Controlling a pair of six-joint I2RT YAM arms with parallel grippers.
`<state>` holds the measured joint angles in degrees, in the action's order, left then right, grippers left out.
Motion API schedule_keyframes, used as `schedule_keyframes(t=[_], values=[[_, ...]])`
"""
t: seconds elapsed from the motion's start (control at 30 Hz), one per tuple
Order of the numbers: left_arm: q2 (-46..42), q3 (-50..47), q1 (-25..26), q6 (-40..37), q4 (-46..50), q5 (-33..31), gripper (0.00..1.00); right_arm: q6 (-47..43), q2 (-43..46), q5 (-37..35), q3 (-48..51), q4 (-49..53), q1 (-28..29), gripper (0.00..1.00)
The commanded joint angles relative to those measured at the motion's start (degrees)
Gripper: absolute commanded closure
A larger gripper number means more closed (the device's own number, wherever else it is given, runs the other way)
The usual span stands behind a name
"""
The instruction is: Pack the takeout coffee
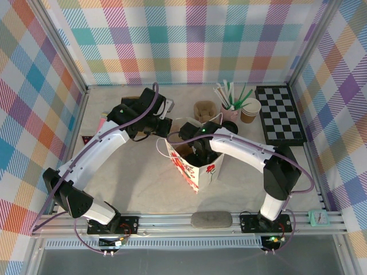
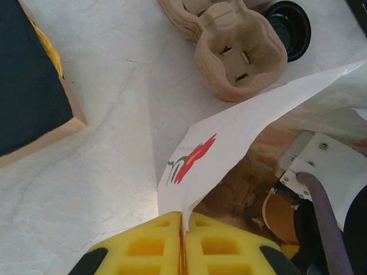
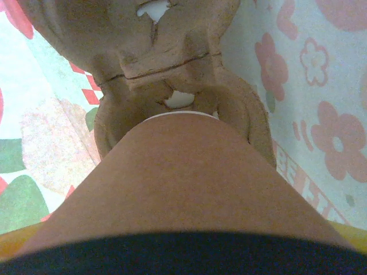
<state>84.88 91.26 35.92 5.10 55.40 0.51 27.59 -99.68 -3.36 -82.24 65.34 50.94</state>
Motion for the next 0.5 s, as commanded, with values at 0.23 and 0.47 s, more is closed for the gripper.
schedule_keyframes(t=[0.23,0.47], values=[[-2.31,-0.74,0.55,0.26,0.59,-0.16,0.90,-1.16,-1.71,0.92,0.47,-0.75,-0.40,0.61],[-2.69,-0.82,0.56,0.26,0.68,-0.32,0.90,-1.24,-2.58,1.15,1.00,-1.60,-0.49,0.62]])
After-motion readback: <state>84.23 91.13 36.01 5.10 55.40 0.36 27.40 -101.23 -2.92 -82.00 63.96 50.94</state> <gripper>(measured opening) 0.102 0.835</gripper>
